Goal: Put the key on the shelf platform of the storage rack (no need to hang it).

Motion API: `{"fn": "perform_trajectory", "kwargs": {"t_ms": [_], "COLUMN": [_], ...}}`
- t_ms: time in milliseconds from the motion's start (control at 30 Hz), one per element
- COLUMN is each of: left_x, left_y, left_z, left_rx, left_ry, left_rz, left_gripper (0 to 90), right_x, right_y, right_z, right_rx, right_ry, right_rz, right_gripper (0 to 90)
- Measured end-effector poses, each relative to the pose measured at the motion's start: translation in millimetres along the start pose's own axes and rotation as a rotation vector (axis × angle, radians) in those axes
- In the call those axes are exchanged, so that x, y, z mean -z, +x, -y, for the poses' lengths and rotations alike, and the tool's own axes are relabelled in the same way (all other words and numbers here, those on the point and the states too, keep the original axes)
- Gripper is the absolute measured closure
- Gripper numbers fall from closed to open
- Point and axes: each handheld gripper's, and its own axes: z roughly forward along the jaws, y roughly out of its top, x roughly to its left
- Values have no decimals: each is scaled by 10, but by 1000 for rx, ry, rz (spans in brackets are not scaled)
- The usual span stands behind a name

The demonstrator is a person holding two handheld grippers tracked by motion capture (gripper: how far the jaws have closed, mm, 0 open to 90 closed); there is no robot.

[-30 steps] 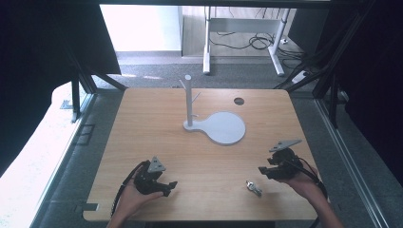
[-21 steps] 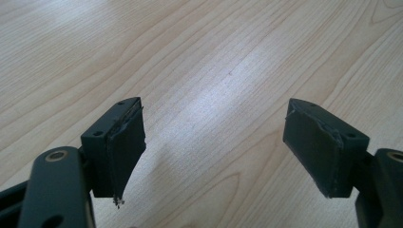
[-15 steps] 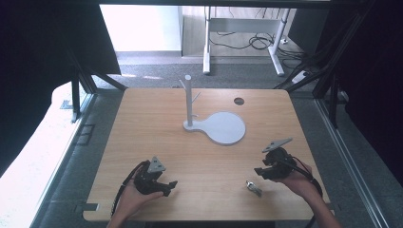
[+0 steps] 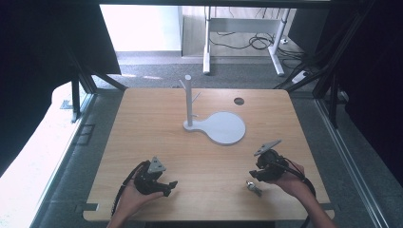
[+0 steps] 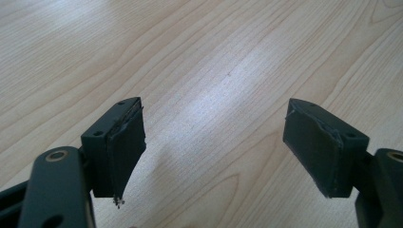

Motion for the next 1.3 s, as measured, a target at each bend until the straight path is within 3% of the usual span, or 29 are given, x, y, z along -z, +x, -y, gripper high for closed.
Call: {"fn": "perform_trajectory", "kwargs": {"t_ms": [133, 567, 1300], "left_x": [-13, -5, -31], "left_y": [-11, -11, -32], "left_z": [0, -3, -7], "left_rx": [2, -2, -9], "left_ry": [6, 1, 7], "left_rz": [2, 13, 16], "left_gripper": [221, 221, 220], "right_x": [-52, -207, -301], "right_y": [52, 128, 158], "right_z": [-29, -125, -152], "right_rx": [25, 39, 59], "right_ry": [23, 68, 90], "right_rz": [-15, -52, -79], "right_gripper": [569, 594, 603]}}
